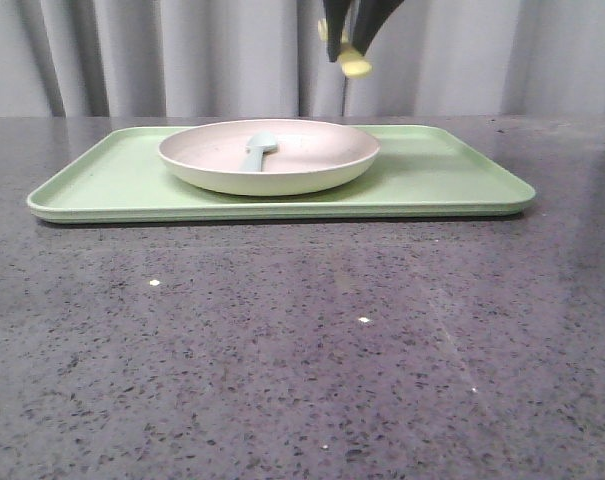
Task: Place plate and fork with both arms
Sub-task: 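Lift the yellow fork and carry it beside the plate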
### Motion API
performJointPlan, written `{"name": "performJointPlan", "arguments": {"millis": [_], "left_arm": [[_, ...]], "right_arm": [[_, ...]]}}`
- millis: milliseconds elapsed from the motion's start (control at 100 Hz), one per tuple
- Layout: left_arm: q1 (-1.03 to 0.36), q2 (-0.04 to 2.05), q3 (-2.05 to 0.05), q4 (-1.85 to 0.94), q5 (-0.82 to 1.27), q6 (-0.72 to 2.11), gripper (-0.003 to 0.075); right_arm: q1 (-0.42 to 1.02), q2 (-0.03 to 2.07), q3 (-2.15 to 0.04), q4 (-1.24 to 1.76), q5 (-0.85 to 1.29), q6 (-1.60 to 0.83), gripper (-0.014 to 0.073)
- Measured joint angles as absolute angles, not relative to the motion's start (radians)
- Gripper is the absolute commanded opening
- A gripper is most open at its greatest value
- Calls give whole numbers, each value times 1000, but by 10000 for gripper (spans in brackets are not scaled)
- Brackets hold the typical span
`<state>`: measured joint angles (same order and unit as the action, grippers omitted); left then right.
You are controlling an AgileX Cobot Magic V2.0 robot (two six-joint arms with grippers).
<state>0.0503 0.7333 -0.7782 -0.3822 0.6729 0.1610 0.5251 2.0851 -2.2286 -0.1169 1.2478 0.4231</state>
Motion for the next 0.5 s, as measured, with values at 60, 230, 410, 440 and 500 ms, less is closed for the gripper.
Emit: {"name": "performJointPlan", "arguments": {"millis": [60, 230, 410, 440, 500], "left_arm": [[50, 733, -778, -382, 673, 161, 50], [50, 733, -778, -382, 673, 161, 50], [50, 733, -778, -382, 673, 161, 50], [50, 733, -778, -382, 673, 161, 50], [50, 733, -778, -382, 673, 161, 50]], "right_arm": [[500, 2077, -2229, -117, 1249, 422, 67], [443, 2050, -2201, -117, 1252, 419, 67], [413, 2034, -2116, -115, 1252, 419, 67], [413, 2034, -2100, -115, 1252, 419, 67], [411, 2034, -2064, -115, 1252, 419, 67]]}}
